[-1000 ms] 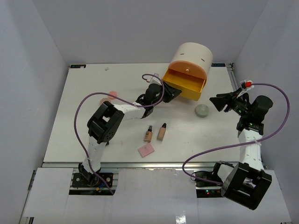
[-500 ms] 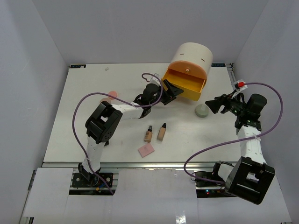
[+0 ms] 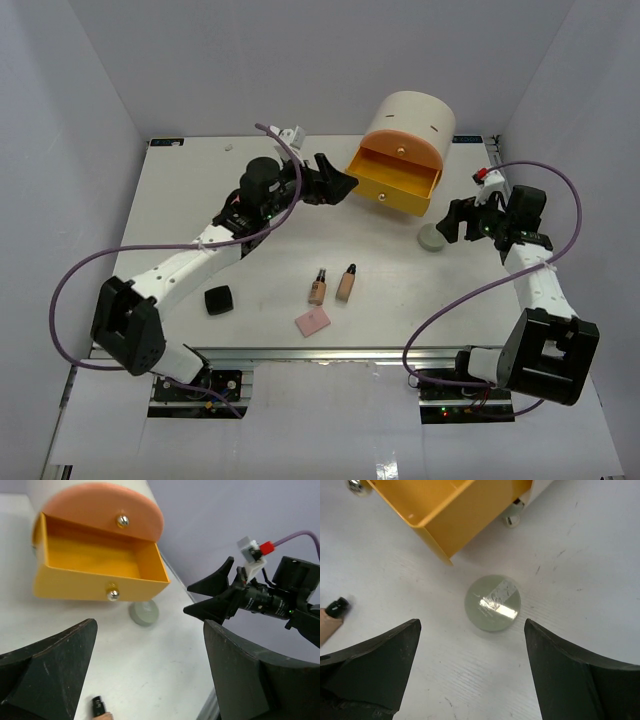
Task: Organize the makeup
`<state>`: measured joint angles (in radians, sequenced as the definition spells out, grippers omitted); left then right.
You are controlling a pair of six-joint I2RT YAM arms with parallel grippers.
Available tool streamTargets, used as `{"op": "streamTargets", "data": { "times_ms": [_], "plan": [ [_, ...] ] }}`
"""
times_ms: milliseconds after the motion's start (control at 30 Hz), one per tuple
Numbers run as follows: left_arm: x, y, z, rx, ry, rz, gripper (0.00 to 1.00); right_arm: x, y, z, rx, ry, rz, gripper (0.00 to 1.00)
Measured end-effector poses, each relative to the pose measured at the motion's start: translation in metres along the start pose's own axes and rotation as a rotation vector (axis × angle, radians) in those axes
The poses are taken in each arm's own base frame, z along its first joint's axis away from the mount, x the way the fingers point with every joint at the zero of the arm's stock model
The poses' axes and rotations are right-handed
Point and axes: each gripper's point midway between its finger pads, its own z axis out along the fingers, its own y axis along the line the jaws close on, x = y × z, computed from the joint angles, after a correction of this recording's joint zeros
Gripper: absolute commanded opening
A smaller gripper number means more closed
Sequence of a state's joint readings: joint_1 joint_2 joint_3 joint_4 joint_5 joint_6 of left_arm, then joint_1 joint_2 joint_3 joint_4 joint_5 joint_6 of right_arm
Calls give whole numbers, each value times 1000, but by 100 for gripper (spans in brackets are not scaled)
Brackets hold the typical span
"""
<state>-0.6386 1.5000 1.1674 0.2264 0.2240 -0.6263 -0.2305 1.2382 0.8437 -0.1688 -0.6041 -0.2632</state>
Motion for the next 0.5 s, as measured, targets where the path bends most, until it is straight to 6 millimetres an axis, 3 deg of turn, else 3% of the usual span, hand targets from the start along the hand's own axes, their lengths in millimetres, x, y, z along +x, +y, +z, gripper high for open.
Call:
{"op": "streamTargets", "data": {
  "times_ms": [67, 167, 367, 500],
  "plan": [
    [-20, -6, -22, -15, -28, 111, 98, 15, -3, 9, 30, 65, -3, 90],
    [-33, -7, -52, -58, -48, 241, 98, 41, -8, 25, 70, 171, 28, 90],
    [0, 39, -107, -224, -13, 412, 98, 88, -15, 47, 143, 343, 164, 90],
    [22, 64, -138, -302, 1, 466, 98, 98, -11, 57, 191, 394, 195, 90]
  ]
}}
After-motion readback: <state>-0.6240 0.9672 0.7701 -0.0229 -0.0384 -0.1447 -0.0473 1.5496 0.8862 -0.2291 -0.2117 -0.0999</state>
